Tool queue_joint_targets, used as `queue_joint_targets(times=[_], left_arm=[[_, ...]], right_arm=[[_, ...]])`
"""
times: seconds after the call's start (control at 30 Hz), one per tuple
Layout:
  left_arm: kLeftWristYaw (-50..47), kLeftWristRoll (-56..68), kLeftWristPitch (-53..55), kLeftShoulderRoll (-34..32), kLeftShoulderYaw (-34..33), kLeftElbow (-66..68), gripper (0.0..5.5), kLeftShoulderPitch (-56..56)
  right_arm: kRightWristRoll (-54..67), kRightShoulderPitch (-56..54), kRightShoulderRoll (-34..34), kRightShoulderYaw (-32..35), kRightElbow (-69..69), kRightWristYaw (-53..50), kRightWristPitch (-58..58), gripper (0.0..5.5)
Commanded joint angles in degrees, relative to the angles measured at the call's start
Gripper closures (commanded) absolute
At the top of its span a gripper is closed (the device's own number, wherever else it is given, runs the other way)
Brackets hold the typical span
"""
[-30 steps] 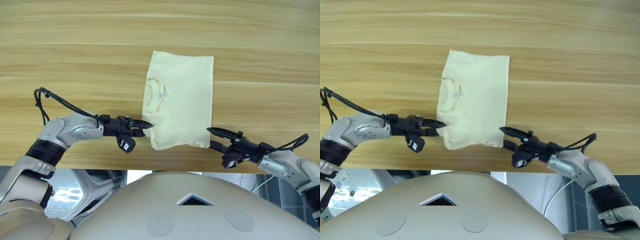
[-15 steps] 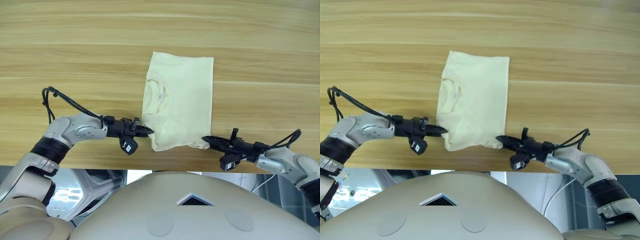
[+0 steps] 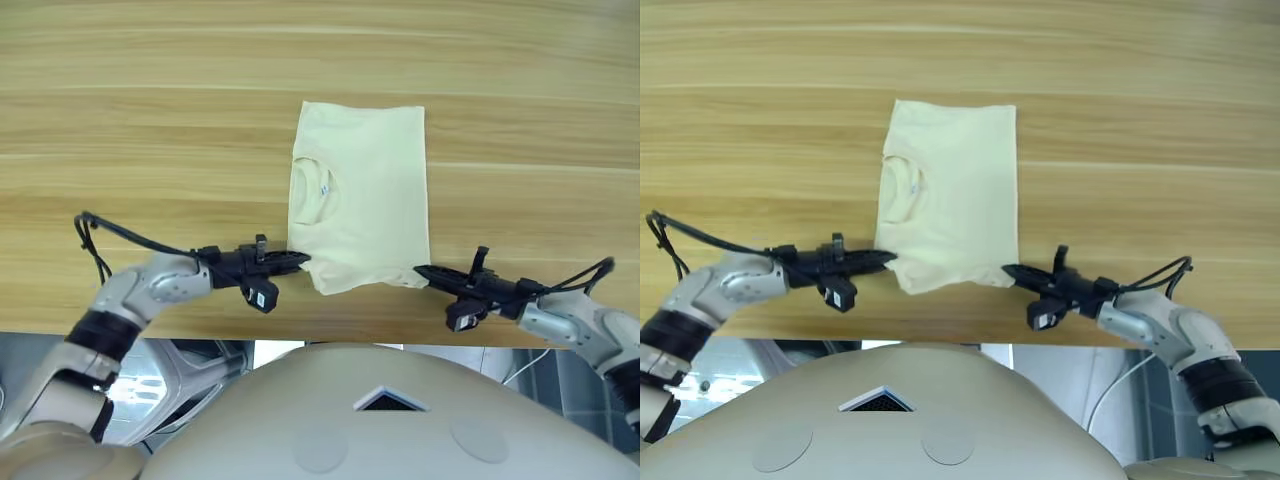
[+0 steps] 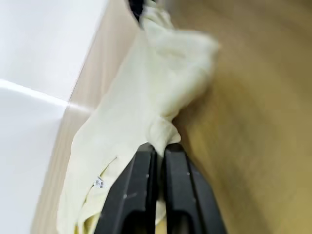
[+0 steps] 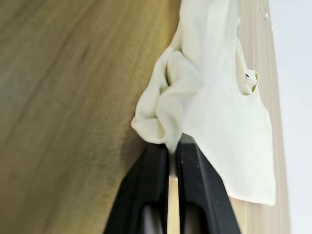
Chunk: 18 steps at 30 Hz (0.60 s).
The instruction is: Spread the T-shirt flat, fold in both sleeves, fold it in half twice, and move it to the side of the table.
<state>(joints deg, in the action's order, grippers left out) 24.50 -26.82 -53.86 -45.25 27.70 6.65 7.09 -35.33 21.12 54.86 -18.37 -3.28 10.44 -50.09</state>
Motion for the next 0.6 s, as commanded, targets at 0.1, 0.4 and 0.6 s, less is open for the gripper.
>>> queue_joint_targets(times=[0.1, 0.4, 0.6], left_arm=[[1.42, 3.77, 5.16, -2.10, -0.12, -11.54, 5.43, 14.69], [4.85, 25.27, 13.74, 1.38, -6.60, -9.00, 5.43, 9.04], [5.93, 34.65, 26.34, 13.11, -9.65, 1.63, 5.43, -2.94]], right_arm=[[10.40, 12.12, 1.57, 2.01, 12.28, 5.54, 4.78, 5.46], [29.91, 2.09, -6.15, 6.78, 12.18, 8.80, 12.14, 5.46], [32.28, -13.18, -15.69, 5.97, 0.43, 11.58, 17.01, 5.46]])
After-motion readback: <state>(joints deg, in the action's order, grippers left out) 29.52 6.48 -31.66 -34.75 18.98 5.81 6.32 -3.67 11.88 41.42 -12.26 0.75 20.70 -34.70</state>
